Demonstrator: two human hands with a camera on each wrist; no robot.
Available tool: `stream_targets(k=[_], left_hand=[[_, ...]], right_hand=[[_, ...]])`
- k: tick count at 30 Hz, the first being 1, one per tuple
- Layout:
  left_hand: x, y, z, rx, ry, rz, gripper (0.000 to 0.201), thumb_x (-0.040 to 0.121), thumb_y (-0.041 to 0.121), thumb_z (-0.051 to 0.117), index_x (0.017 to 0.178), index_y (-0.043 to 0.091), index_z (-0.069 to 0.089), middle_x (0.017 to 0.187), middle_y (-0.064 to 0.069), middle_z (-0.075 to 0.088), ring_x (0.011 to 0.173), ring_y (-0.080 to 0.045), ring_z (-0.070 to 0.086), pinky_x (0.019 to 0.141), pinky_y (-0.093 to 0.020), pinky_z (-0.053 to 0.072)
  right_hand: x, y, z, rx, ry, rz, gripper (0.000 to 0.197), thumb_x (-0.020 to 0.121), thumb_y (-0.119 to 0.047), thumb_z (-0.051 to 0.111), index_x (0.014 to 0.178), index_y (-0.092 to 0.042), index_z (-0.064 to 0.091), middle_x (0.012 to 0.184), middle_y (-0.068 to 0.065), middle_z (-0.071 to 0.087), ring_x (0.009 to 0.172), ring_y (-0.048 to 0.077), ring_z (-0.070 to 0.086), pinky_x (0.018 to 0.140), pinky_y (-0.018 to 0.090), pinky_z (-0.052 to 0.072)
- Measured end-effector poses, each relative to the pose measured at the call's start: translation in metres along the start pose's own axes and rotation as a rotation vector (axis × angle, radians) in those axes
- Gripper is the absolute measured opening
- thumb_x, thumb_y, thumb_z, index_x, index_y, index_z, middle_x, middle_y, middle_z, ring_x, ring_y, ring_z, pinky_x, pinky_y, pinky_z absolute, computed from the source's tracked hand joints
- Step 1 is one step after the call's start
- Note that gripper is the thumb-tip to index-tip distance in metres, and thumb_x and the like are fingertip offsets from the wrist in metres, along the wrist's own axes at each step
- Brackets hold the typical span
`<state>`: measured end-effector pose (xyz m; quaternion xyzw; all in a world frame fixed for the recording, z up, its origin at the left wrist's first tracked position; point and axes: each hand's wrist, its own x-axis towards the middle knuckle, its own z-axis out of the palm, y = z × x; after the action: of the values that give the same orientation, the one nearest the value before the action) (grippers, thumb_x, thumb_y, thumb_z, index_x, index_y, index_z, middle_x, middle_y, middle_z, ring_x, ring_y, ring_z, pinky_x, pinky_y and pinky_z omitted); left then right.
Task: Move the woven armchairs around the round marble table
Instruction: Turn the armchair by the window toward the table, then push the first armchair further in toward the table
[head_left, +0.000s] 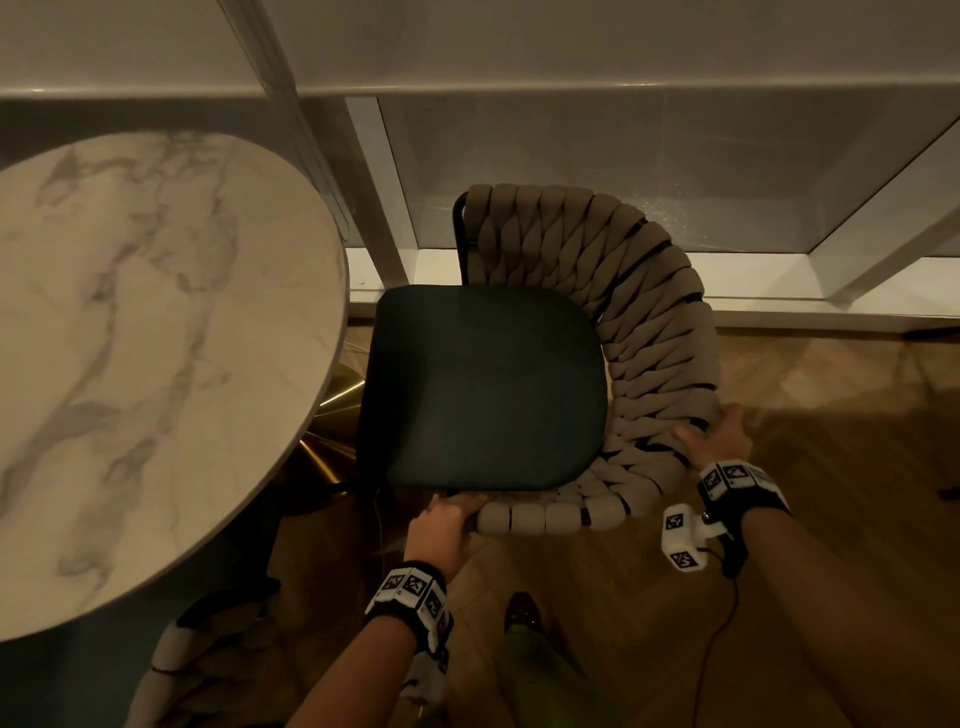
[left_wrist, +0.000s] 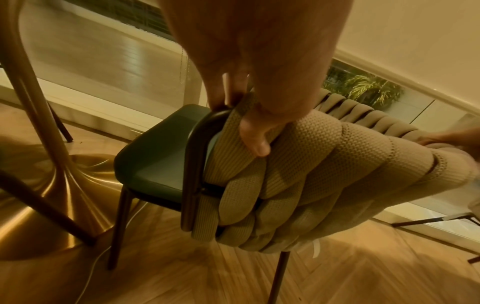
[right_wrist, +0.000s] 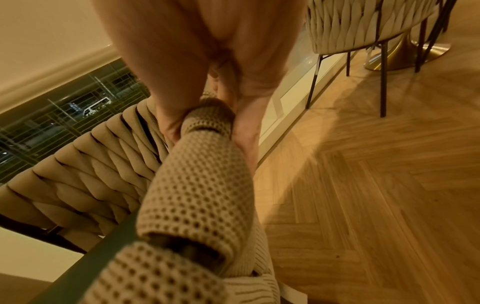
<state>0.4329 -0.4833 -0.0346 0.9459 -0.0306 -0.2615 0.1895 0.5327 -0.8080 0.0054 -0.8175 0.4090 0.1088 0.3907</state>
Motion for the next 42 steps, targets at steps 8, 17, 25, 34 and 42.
stream_targets(k=[8,17,25,34,42], left_hand=[[-0.016,-0.010,0.003,-0.116,0.026,0.005,0.070,0.086,-0.003,0.051,0.143,0.034,0.035,0.152,0.003,0.036,0.138,-0.020,0.035,0.112,-0.036,0.037],[-0.114,-0.121,-0.023,-0.377,0.355,-0.134,0.055,0.086,0.002,0.051,0.131,0.034,0.051,0.130,-0.002,0.059,0.122,-0.019,0.054,0.108,-0.037,0.043],[-0.298,-0.310,-0.019,-0.347,0.573,-0.357,0.043,0.080,0.004,0.054,0.117,0.024,0.061,0.115,-0.005,0.067,0.109,-0.024,0.060,0.099,-0.038,0.048],[-0.494,-0.485,-0.003,-0.204,0.523,-0.445,0.042,0.074,-0.002,0.053,0.112,0.015,0.063,0.109,-0.011,0.069,0.105,-0.032,0.062,0.093,-0.044,0.051],[-0.539,-0.585,-0.014,-0.276,0.538,-0.550,0.045,0.078,0.004,0.055,0.121,0.017,0.051,0.110,-0.016,0.066,0.100,-0.036,0.063,0.085,-0.050,0.054]], right_hand=[[-0.018,0.007,-0.002,-0.026,-0.001,0.049,0.066,0.084,-0.023,0.068,0.139,-0.010,0.035,0.136,0.027,0.047,0.120,0.044,0.050,0.091,0.044,0.046],[-0.104,0.018,0.031,-0.053,0.058,0.138,0.073,0.088,-0.025,0.062,0.145,-0.014,0.019,0.139,0.029,0.044,0.116,0.046,0.052,0.094,0.050,0.044],[-0.264,0.051,0.128,-0.093,0.093,0.126,0.081,0.093,-0.048,0.044,0.150,-0.016,-0.002,0.154,0.023,0.024,0.133,0.045,0.035,0.108,0.054,0.030],[-0.460,0.085,0.275,-0.167,-0.244,-0.154,0.053,0.087,-0.031,0.061,0.131,-0.013,0.038,0.126,0.023,0.055,0.099,0.040,0.064,0.090,0.050,0.051],[-0.569,0.087,0.353,-0.147,-0.417,-0.286,0.047,0.090,-0.029,0.059,0.131,-0.017,0.039,0.110,0.015,0.058,0.067,0.030,0.066,0.054,0.032,0.053]])
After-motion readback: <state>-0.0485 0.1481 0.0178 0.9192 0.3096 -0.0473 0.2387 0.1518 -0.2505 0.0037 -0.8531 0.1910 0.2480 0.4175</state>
